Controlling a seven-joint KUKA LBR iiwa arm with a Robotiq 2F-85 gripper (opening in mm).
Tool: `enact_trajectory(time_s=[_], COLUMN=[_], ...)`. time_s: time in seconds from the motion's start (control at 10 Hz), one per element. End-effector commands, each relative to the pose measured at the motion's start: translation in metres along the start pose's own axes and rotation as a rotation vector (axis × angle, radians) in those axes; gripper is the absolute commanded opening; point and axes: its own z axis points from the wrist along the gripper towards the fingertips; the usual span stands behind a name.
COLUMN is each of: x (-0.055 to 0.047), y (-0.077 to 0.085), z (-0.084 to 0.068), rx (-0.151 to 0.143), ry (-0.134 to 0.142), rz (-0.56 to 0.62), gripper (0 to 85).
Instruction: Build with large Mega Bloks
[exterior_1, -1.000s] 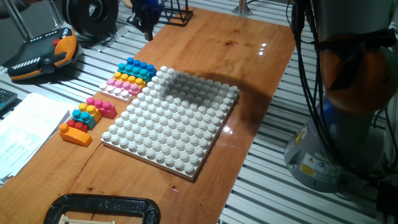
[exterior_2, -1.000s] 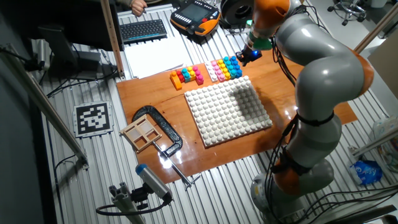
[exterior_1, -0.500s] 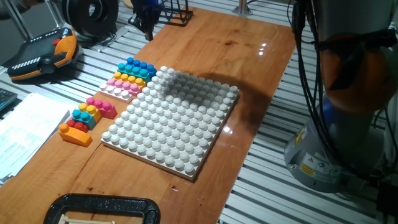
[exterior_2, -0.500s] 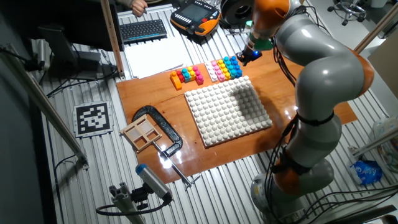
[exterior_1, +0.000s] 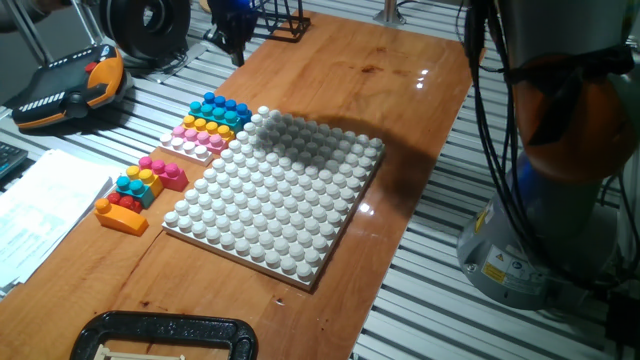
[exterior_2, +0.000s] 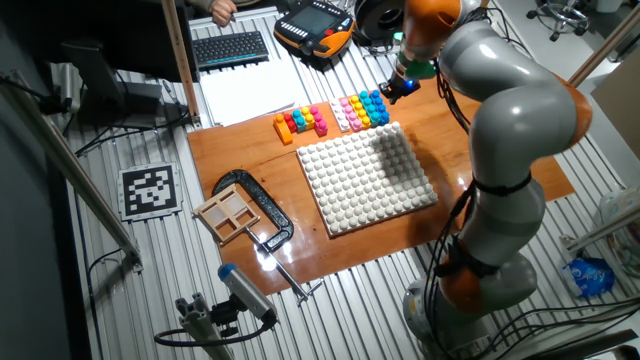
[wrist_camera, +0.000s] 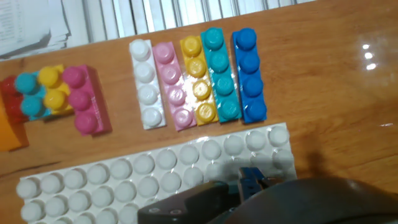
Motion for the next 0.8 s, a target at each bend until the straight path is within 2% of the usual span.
enact_trajectory(time_s=[0.0,0.2,0.7], x=[-0.008,-0.03,-0.061], y=[-0.001,-0.005,-0.01], z=[0.005,0.017,0.046], rx=[-0.001,-0.015,-0.017], ry=[0.001,0.014,0.01], rz=[-0.006,-0.028,-0.07], gripper=[0.0,0.0,0.0])
